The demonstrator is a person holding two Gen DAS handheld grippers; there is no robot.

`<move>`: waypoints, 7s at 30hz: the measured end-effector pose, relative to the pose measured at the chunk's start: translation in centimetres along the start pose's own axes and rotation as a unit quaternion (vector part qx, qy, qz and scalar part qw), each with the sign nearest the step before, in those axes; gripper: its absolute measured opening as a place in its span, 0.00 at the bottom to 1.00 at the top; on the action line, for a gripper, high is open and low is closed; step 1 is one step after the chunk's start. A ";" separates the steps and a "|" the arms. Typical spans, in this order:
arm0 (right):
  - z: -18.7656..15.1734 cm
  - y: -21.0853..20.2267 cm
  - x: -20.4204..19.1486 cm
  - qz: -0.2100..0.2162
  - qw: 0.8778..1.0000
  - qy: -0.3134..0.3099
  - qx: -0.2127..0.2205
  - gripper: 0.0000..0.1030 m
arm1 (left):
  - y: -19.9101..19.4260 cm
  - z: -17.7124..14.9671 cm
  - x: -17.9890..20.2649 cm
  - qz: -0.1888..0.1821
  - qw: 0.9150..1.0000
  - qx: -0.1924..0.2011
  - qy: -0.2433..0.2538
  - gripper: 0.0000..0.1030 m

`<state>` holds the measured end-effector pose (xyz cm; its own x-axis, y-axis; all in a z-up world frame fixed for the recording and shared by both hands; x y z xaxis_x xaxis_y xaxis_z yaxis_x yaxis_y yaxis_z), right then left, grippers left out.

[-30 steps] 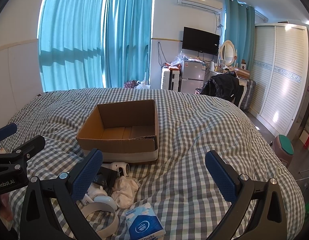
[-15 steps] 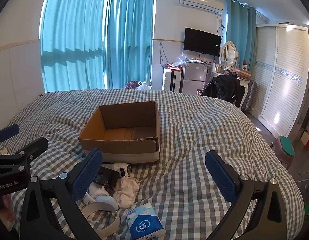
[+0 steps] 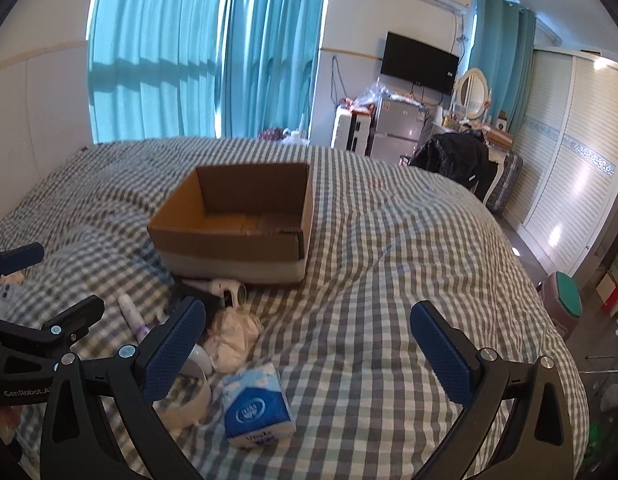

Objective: Organize objects
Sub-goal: 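Grasp the brown tape roll with the left tool while the right grasps the tissue pack, then carry tape roll and tissue pack over the box and open both tools, then move both tools back from the box toward the remaining items, then grasp the white toothpaste tube with the left tool while the right grasps the lace cloth, then carry toothpaste tube and lace cloth over the box and open both tools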

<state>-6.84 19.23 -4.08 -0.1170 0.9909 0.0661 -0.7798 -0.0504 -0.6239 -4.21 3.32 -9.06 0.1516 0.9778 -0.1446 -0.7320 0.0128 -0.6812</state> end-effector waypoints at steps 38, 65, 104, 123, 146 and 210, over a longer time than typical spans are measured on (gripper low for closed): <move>-7.6 4.5 -4.1 0.050 0.987 -0.077 -0.131 0.37 | 5.9 -6.6 3.1 -0.107 0.987 -0.115 0.027 0.78; 8.8 -2.4 -5.8 0.058 0.991 -0.110 0.047 0.22 | 0.8 8.2 -4.0 -0.037 0.999 0.021 0.003 0.78; 19.0 18.1 -2.9 0.094 0.996 0.012 0.002 0.66 | 19.1 17.7 -3.6 -0.067 0.997 -0.020 0.045 0.93; 19.6 -2.8 -4.7 0.112 0.990 -0.018 0.085 0.91 | 0.7 16.6 -7.1 -0.036 0.998 0.046 0.026 0.99; 1.2 11.4 -5.6 0.122 0.989 -0.049 -0.062 0.91 | 10.6 0.2 -5.0 0.044 0.994 -0.096 -0.017 0.99; 1.6 2.1 -7.8 0.109 0.985 -0.118 -0.069 0.07 | 1.8 0.8 -0.5 -0.073 0.996 -0.050 -0.007 0.17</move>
<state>-8.59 11.24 -4.66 -0.4252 0.9008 0.0885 -0.6310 -0.2249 -0.7424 -6.07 3.03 -9.64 0.2422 0.9698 -0.0298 -0.6331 0.1347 -0.7623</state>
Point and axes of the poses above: each gripper's, at about its wrist camera, not at the fingertips, and y roughly the way its jaws point, x to its right, z to its top, the point moved 6 cm from there along y, roughly the way its jaws point, and after that the axes turned 4 degrees about y, right-handed, at the moved point
